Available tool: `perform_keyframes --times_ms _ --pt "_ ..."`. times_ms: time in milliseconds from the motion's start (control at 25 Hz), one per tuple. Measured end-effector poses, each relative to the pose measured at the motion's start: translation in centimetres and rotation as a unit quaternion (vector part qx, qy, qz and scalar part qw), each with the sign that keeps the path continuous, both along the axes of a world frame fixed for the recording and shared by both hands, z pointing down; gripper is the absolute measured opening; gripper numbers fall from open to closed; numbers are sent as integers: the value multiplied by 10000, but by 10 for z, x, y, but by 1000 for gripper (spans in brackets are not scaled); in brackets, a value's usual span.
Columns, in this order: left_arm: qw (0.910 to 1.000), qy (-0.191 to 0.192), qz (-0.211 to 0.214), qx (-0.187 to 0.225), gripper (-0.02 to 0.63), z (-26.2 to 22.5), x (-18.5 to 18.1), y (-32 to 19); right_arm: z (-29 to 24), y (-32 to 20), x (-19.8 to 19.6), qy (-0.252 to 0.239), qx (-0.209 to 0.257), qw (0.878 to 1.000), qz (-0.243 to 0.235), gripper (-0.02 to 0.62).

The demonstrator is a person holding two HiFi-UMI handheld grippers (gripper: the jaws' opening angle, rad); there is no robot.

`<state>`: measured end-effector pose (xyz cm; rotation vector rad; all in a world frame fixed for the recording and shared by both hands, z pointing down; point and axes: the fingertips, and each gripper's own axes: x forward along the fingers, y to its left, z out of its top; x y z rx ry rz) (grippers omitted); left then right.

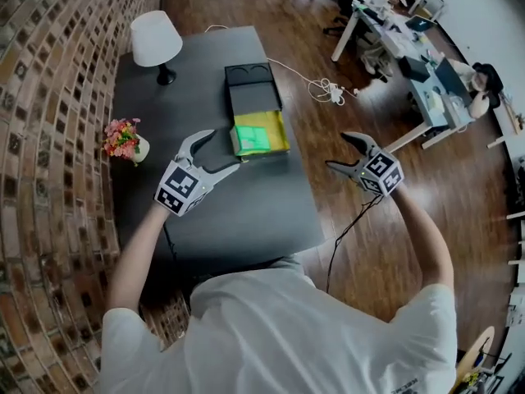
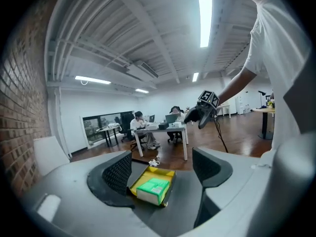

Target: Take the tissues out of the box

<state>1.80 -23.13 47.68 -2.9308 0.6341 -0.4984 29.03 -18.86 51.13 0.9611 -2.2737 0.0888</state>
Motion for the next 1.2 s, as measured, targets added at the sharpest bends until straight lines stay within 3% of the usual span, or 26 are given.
perform_keyframes --times_ms 320,440,680,760,1200 --pt "9978 454 -419 -225 394 8 -9 -1 53 -72 -50 90 -532 9958 -736 399" --pt "9963 553 -563 -343 394 14 -13 -1 70 -88 -78 274 -691 9900 -1202 448" --pt "9940 673 -769 -391 405 13 -28 2 111 -121 -139 630 -839 9753 -1943 452" --pt "9933 715 -816 -387 418 12 -33 3 132 -127 -155 727 -1082 9696 -2071 575" --pt "9884 847 -1172 -472 430 24 -60 -2 214 -165 -192 1478 -1395 9474 -2472 575"
